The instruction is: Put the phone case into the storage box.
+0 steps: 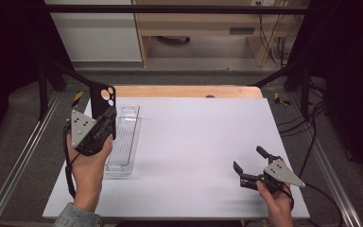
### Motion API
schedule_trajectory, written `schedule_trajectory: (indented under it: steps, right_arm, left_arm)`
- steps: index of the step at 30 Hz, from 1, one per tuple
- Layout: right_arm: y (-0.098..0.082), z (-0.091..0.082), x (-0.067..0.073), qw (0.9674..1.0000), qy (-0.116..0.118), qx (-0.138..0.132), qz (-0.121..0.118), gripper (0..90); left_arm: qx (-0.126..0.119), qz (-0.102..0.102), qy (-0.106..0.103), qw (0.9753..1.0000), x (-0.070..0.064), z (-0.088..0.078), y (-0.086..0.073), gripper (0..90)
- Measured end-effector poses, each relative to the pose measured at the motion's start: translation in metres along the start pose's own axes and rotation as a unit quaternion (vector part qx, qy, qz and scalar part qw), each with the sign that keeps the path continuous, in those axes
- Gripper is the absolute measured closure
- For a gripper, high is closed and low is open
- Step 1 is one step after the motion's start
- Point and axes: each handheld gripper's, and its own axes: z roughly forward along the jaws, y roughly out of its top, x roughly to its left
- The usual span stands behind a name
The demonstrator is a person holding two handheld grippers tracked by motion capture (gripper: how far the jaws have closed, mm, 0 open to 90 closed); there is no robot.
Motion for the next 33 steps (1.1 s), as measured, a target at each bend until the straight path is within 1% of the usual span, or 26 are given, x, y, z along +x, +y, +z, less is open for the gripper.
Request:
schedule_trajectory:
  steps: [3, 11, 14, 19, 28, 33]
  right_arm:
    - [0.000, 0.001, 0.001, 1.0000, 0.002, 0.000, -0.001, 3.5]
    - [-0.002, 0.000, 0.005, 0.9999, 0.010, -0.004, -0.005, 3.2]
    - [-0.002, 0.000, 0.005, 0.9999, 0.013, -0.008, -0.002, 3.0]
    - [-0.003, -0.001, 0.006, 0.9998, 0.016, -0.014, -0.003, 3.0]
    - [-0.004, -0.001, 0.011, 0.9996, 0.025, -0.012, -0.006, 3.0]
    - [-0.004, 0.000, 0.011, 0.9996, 0.025, -0.011, -0.005, 3.0]
  left_arm:
    - [0.003, 0.002, 0.001, 1.0000, 0.000, 0.002, -0.002, 87.6]
    - [0.003, -0.003, 0.004, 1.0000, 0.001, 0.005, -0.003, 87.6]
    - [0.003, -0.012, 0.003, 0.9999, 0.002, 0.006, -0.004, 87.6]
    - [0.004, -0.020, 0.003, 0.9998, 0.003, 0.008, -0.006, 87.6]
    - [0.006, -0.040, 0.006, 0.9992, 0.008, 0.011, -0.010, 87.6]
    - [0.006, -0.049, 0.009, 0.9987, 0.011, 0.012, -0.012, 87.6]
